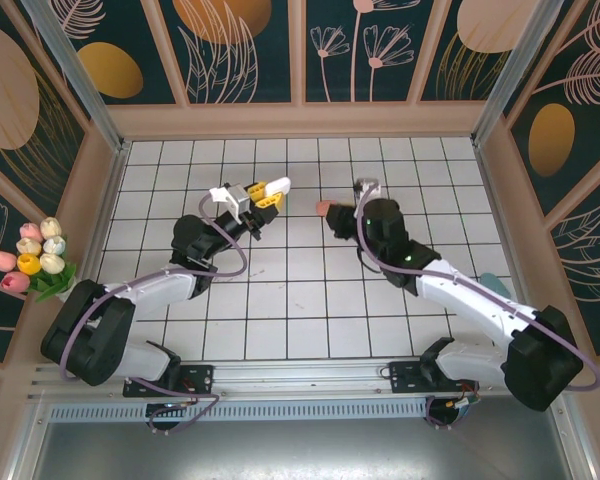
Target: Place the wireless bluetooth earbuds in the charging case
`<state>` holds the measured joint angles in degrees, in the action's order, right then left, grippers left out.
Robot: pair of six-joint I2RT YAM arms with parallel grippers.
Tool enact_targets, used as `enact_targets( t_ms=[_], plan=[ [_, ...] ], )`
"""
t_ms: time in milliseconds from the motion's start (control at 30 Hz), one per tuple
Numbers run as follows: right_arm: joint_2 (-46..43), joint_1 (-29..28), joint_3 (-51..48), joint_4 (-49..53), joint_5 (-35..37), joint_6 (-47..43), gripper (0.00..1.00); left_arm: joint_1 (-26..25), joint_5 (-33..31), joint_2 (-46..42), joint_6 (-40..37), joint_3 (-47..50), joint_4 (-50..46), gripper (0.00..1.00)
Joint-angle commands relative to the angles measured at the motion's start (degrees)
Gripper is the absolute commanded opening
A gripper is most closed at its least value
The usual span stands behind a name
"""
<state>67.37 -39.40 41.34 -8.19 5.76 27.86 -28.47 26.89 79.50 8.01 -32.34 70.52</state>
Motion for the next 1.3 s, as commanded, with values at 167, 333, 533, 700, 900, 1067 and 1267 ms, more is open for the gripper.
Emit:
enact_targets(
  t_ms=[167, 333, 533, 700, 900, 1067, 1267],
  plan=[
    [2.64, -5.38, -6.75, 10.46, 8.49, 8.68, 0.23, -0.25, -0.63, -3.04, 2.16, 0.53, 3.99, 0.02],
    [9.85, -8.14, -6.22, 15.39, 11.04, 11.7, 0.23, -0.27, 0.0, -2.97, 2.84, 0.2, 4.36, 0.02],
    [17.27, -9.48, -4.69, 16.78, 12.0, 13.96, 0.24, -0.29, 0.87, -2.69, 2.98, 0.15, 5.47, 0.02],
    [19.86, -9.47, -4.0, 16.53, 11.53, 14.23, 0.31, -0.35, 0.95, -2.35, 2.95, -0.24, 5.59, 0.01],
    [16.52, -9.39, -2.75, 18.49, 12.38, 13.94, 0.52, -0.3, 1.16, -1.82, 3.06, -0.46, 5.59, 0.01],
    [5.93, -8.7, 1.4, 21.19, 12.08, 12.9, 0.55, -0.36, 1.87, -1.41, 3.46, -0.45, 5.51, 0.01],
    [-5.59, -7.12, 7.4, 15.11, 7.35, 8.88, 0.6, -0.46, 3.31, -0.33, 4.63, -1.09, 5.86, 0.01]
  ],
)
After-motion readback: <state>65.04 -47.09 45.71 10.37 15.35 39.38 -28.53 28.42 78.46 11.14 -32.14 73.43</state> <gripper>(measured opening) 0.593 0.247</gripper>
